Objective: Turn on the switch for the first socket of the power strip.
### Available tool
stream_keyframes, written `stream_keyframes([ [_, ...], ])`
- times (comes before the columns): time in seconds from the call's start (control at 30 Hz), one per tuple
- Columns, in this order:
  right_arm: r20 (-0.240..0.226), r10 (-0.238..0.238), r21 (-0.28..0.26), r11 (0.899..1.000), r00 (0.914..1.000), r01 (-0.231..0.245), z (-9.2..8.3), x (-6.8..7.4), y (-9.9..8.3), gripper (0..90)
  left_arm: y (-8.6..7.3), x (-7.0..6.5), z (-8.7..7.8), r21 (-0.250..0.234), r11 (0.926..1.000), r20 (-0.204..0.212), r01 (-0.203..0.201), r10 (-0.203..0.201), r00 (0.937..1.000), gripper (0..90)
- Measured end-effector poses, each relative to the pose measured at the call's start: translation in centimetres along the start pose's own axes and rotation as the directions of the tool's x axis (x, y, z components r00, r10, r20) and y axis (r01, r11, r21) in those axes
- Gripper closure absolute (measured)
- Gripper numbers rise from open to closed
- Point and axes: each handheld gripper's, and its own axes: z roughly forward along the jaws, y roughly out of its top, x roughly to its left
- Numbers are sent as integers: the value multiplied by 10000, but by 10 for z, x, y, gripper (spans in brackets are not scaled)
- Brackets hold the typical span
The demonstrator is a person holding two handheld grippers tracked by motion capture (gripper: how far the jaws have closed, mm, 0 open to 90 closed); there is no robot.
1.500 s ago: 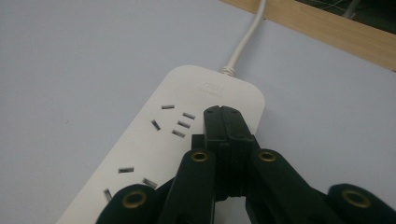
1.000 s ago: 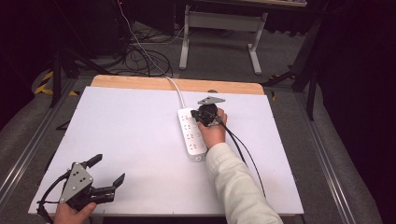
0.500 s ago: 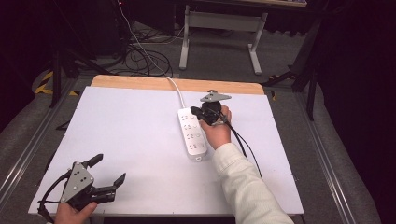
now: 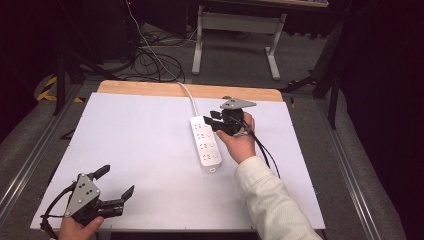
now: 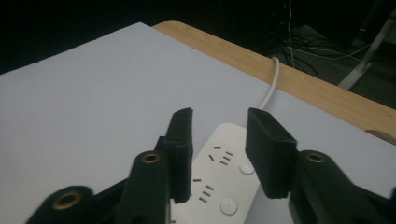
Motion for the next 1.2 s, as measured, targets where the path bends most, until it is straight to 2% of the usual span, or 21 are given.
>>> stream_keyframes([
  [0.1,-271,296,-20,9996,9992,-297,-15,6,3,471,0,-1,0,-12,10000,-22,-2,2,10000,95],
  [0.27,-443,228,-234,9994,9988,-238,-30,12,2,399,0,-1,0,-8,10000,-47,37,-37,10000,95],
  [0.53,-555,202,-504,9985,9983,-230,-64,17,-2,302,0,-1,0,-37,10000,-74,91,-91,9999,94],
  [0.67,-710,352,-577,9976,9969,-394,-79,18,-7,259,0,-1,0,-88,9999,-66,141,-142,9999,93],
  [0.77,-731,275,-518,9982,9969,-314,-90,19,-12,215,0,-1,0,-48,10000,-92,40,-41,9999,92],
  [0.93,-832,190,-714,9971,9964,-250,-108,20,-24,176,0,-1,0,-65,10000,-104,62,-63,9999,93],
  [1.03,-857,-99,-838,9965,9963,27,-117,19,-34,158,1,-2,0,-76,10000,-117,60,-61,9999,92],
  [1.2,-1117,-229,-1168,9931,9935,97,-131,17,-50,135,1,-2,0,-87,10000,-120,46,-47,9999,92],
])
